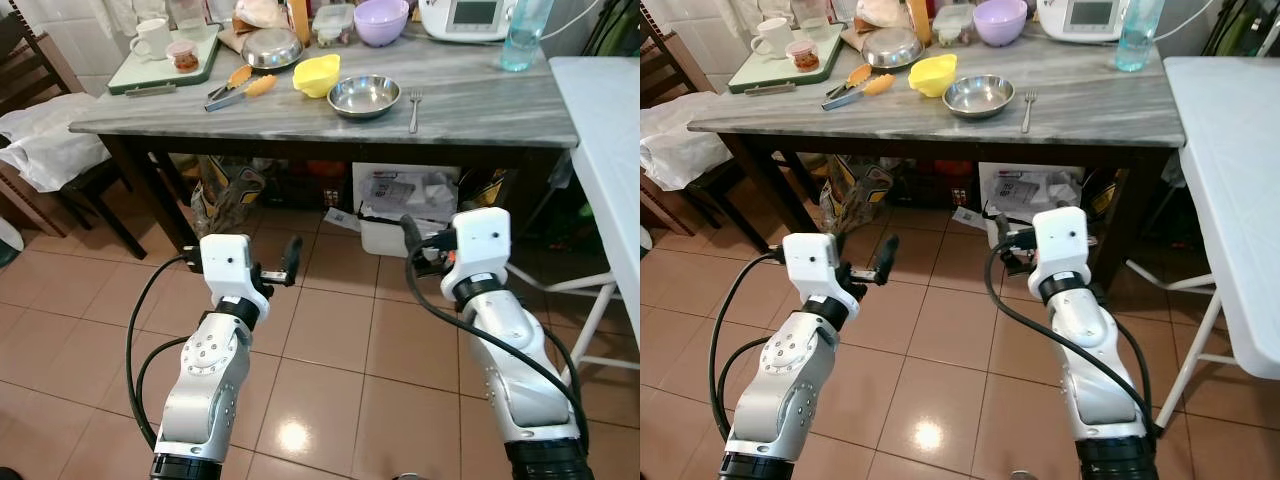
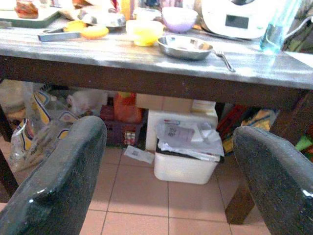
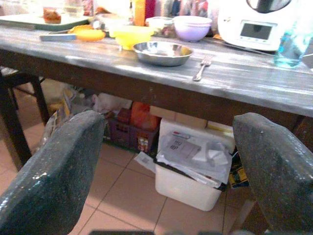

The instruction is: Setting the table

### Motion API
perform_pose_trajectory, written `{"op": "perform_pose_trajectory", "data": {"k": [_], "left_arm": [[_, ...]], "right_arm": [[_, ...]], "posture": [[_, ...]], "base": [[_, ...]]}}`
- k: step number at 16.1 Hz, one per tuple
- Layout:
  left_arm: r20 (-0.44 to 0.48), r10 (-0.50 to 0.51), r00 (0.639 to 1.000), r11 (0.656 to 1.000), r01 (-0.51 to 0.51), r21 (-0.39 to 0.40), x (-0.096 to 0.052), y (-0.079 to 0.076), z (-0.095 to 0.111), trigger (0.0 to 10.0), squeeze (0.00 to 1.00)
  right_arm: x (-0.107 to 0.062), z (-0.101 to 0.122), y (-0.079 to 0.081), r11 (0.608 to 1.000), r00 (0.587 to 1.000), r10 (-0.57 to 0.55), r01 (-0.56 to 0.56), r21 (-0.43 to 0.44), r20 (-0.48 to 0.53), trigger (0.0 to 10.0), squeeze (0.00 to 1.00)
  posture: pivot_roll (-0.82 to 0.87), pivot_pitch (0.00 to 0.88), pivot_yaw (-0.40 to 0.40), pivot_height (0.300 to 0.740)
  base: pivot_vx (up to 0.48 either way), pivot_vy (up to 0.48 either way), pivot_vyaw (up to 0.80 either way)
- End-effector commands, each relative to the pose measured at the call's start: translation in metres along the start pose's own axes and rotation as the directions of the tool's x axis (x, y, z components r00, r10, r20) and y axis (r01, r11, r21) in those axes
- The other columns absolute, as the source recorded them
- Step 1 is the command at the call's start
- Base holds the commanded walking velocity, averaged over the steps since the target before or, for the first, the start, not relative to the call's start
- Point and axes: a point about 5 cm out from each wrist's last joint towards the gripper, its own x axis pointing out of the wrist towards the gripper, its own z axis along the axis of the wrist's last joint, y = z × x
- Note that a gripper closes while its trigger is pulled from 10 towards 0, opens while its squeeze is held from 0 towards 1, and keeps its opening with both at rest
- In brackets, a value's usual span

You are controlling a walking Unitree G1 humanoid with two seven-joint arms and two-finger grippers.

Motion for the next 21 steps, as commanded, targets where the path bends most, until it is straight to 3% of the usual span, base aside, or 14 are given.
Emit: {"op": "perform_pose_trajectory", "data": {"k": [1, 3, 7, 9, 13, 21], "left_arm": [[-0.014, 0.031, 0.999, 1.0, -0.031, 0.003, -0.001, 0.002, -0.006, 10.0, 0.0], [-0.005, 0.035, 0.999, 0.999, -0.035, -0.013, 0.0, -0.001, -0.008, 10.0, 0.0], [0.02, 0.112, 0.994, 0.994, -0.112, -0.011, -0.002, 0.009, -0.013, 10.0, 0.0], [0.032, 0.154, 0.987, 0.988, -0.153, -0.028, 0.0, 0.009, -0.009, 10.0, 0.0], [0.014, 0.132, 0.991, 0.991, -0.133, 0.008, -0.008, 0.012, -0.014, 10.0, 0.0], [0.002, 0.117, 0.993, 0.993, -0.117, 0.028, 0.001, 0.013, -0.016, 10.0, 0.0]], "right_arm": [[0.001, 0.001, -0.002, 1.0, 1.0, 0.007, -0.007, -0.007, 0.006, 10.0, 0.0], [0.002, 0.005, -0.002, 0.999, 1.0, 0.02, -0.019, -0.038, 0.021, 10.0, 0.0], [0.005, 0.004, 0.007, 0.997, 0.997, 0.069, -0.069, -0.03, 0.028, 10.0, 0.0], [0.007, 0.003, 0.007, 0.996, 0.996, 0.088, -0.087, -0.028, 0.018, 10.0, 0.0], [0.009, 0.0, 0.008, 0.998, 0.998, 0.066, -0.066, 0.007, 0.016, 10.0, 0.0], [0.01, -0.002, 0.016, 0.998, 0.997, 0.07, -0.07, 0.008, 0.031, 10.0, 0.0]], "posture": [[-0.32, 0.088, 0.098, 0.74], [-0.33, 0.09, 0.081, 0.74], [-0.29, 0.04, 0.019, 0.74], [-0.27, 0.047, 0.026, 0.74], [-0.25, 0.054, 0.055, 0.74], [-0.26, 0.009, 0.082, 0.74]], "base": [[0.0, 0.0, 0.0], [0.0, 0.0, 0.0], [0.0, 0.0, 0.0], [0.0, 0.0, 0.0], [0.0, 0.0, 0.0], [0.0, 0.0, -0.07]]}}
